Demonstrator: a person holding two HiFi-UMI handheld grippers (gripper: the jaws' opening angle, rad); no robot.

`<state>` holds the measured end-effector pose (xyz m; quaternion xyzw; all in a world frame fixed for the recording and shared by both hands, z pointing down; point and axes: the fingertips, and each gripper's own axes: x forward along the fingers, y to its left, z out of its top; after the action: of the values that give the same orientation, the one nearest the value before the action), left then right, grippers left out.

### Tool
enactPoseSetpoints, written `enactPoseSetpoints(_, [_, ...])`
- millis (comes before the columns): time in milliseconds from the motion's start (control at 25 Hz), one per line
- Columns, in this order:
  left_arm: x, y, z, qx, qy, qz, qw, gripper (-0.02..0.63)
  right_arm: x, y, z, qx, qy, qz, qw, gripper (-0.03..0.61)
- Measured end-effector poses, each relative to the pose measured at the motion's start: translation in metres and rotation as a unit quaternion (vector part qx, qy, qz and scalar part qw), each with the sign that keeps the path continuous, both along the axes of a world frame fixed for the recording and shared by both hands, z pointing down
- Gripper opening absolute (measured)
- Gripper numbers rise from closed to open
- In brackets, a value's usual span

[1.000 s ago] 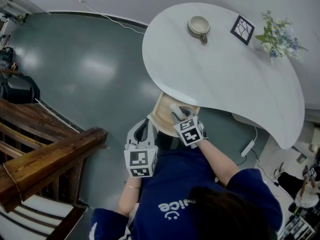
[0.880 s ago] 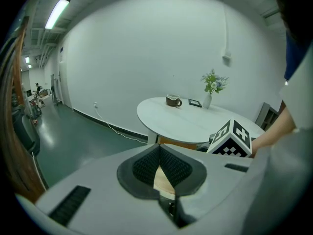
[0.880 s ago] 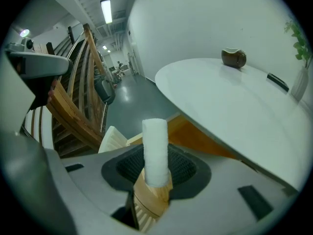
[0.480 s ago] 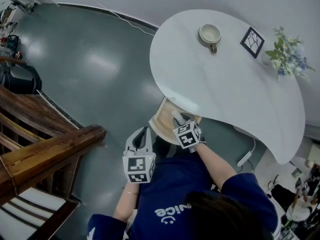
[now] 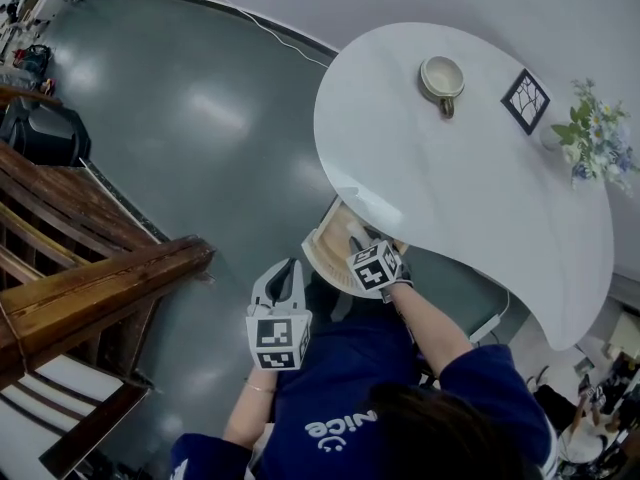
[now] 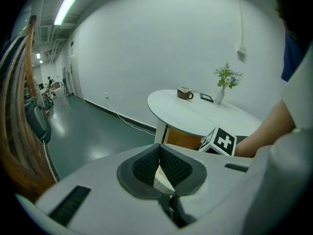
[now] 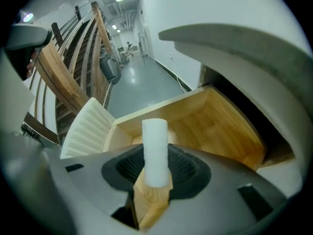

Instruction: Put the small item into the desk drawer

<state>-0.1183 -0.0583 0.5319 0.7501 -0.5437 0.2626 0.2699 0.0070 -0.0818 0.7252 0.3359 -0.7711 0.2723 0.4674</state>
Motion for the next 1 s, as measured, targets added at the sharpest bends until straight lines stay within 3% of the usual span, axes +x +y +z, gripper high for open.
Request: enactPoseSetpoints(1000, [-0.008,0.011,0.015,-0.036,-0.025,-0.043,0.9981,0.003,-0.017,0.005,0.068,-0.061,0.041,-0.101,0.992,0.150])
